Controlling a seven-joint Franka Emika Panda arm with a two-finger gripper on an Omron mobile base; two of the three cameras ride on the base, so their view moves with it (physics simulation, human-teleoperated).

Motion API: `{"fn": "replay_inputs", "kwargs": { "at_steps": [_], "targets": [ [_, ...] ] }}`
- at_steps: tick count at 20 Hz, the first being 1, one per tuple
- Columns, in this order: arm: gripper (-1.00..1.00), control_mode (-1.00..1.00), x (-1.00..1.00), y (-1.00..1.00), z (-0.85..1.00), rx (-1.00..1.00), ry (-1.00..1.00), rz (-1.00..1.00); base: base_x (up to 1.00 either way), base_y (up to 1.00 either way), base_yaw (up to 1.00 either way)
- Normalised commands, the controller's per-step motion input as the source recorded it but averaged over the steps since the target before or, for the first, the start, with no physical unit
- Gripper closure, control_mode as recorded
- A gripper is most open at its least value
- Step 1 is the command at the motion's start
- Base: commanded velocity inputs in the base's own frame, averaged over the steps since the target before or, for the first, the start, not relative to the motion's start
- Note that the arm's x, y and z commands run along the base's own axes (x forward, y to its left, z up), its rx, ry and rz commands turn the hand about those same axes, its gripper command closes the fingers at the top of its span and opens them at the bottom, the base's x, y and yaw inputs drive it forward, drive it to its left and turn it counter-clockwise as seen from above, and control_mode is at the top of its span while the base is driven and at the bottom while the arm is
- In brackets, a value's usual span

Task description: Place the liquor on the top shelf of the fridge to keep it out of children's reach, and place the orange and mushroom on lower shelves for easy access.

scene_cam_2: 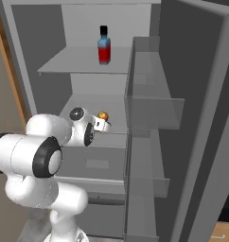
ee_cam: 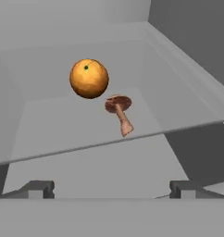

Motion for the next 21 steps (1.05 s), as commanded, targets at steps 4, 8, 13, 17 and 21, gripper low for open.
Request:
{"fn": "replay_inputs", "kwargs": {
  "at_steps": [4, 8, 13, 17, 21],
  "targets": [
    [-1.0, -1.0, -1.0, 0.01, 0.76, -0.02, -0.03, 0.0, 0.0, 0.0, 0.0],
    [-1.0, -1.0, -1.0, 0.16, 1.0, -0.04, -0.06, 0.0, 0.0, 0.0, 0.0],
    [-1.0, -1.0, -1.0, 0.47, 1.0, -0.1, -0.05, -0.01, 0.0, 0.0, 0.0],
    [-1.0, -1.0, -0.96, 0.55, 0.95, -0.11, -0.01, -0.03, 0.0, 0.0, 0.0],
    [-1.0, -1.0, -0.99, 0.39, 0.72, -0.06, 0.0, -0.04, 0.0, 0.0, 0.0]
  ]
}}
